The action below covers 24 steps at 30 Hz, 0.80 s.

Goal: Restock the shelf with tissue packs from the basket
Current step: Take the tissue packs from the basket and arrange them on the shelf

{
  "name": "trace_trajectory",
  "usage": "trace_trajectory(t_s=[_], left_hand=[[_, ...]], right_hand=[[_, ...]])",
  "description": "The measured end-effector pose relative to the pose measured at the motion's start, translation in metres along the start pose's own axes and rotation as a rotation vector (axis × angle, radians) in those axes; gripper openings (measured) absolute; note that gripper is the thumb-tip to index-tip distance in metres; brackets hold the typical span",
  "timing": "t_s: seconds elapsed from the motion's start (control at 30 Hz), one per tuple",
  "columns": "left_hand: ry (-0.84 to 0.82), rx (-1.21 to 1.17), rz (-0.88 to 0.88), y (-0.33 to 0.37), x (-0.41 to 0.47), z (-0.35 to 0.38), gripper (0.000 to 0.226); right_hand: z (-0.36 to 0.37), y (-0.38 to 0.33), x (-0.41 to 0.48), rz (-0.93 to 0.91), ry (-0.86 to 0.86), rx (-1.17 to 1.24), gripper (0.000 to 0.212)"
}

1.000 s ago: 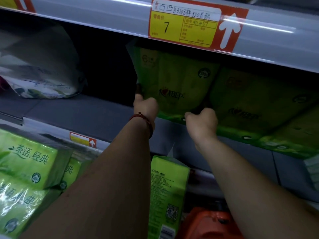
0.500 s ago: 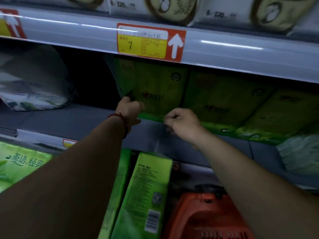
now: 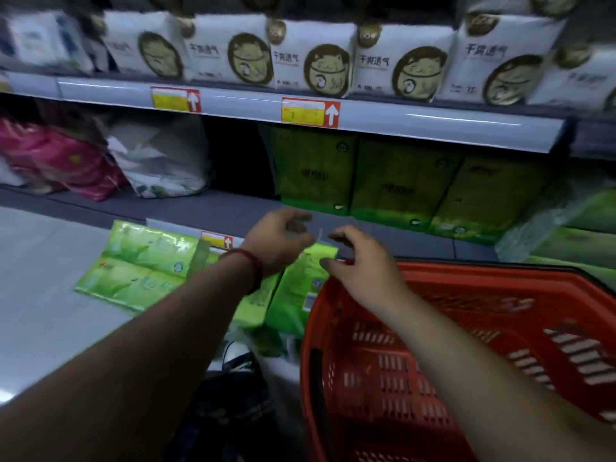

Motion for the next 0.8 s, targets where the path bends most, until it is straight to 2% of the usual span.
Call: trace_trajectory(t_s=[0.1,0.17,0.23,0.37,0.47,0.57,0.7,0.8], left_hand=[[-0.059,0.014,-0.209,-0.04,-0.049,0.022,0.043],[-0.066,-0.092,-0.363,-0.064,-0.072,0.031,0.034],[-0.1,-0.189,-0.442,-0.076,-0.091,0.041,0.026],[-0.057,-0.348,-0.413,-0.072,-0.101,0.053,0.03],[-0.068,-0.307,-0.364,-0.061,-0.088,0.075,0.012],[-0.084,-0.418,-0.342,-0.044,-0.073,0.114,0.019],[-0.258,-0.505,-0.348,-0.016,-0.064,0.174,0.027],[-0.431,-0.436,-0.363,0.0,-0.068,0.201,0.03]], right_hand=[[0.008,-0.001,-0.037,-0.05,-0.025,-0.059,0.042],[0.018,0.004,-0.054,-0.045,-0.044,-0.081,0.038],[0.029,0.011,-0.067,-0.008,-0.076,-0.102,0.039],[0.036,0.024,-0.078,0.074,-0.084,-0.041,0.048],[0.028,0.04,-0.081,0.12,-0.048,-0.028,0.057],[0.008,0.063,-0.086,0.209,-0.006,-0.049,0.057],[-0.027,0.099,-0.091,0.326,0.101,-0.133,0.05],[-0.05,0.119,-0.1,0.413,0.131,-0.226,0.045]])
Point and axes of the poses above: each hand's wrist, its own x-axis towards the middle knuckle, its own z-axis out of the palm, y = z × x, the point moved 6 cm from there along x, towards the middle knuckle, and after that the axes turned 9 degrees about -x, right-handed, at the moved point
